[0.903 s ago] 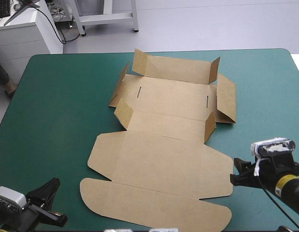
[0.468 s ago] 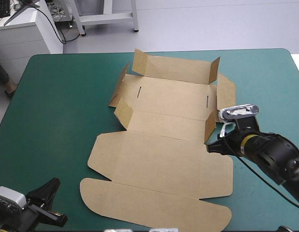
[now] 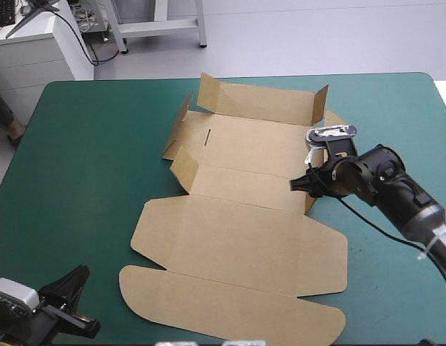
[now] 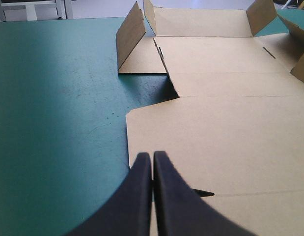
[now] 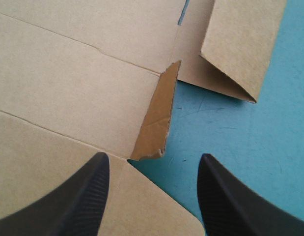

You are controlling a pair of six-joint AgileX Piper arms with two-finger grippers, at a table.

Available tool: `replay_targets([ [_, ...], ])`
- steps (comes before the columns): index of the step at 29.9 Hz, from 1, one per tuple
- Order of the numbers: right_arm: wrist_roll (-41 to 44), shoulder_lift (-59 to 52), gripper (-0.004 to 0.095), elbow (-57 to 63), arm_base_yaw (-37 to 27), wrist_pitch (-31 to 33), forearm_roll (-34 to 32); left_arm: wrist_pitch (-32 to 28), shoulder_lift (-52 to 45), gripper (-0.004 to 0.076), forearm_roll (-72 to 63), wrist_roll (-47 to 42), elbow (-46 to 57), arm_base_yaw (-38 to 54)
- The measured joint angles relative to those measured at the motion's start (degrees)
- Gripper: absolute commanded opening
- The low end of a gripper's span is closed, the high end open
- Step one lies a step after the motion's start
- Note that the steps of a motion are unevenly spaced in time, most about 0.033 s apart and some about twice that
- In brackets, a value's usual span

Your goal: Fold the box

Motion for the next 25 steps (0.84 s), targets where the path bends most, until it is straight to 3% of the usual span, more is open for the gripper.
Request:
replay_targets([
  [10, -6.1, 11.8, 0.0497, -6.9, -5.8, 2.5, 5.7, 0.1, 0.0, -0.0008, 0.1, 0.0, 0.0, 0.0],
  [22, -8.4, 21.8, 0.0495, -8.3, -6.2, 3.1, 7.6, 0.1, 0.0, -0.0008, 0.5, 0.0, 0.0, 0.0],
  [25, -8.6, 23.4, 0.0439, -8.3, -6.2, 2.7, 7.6, 0.1, 0.0, -0.0008, 0.5, 0.0, 0.0, 0.0],
])
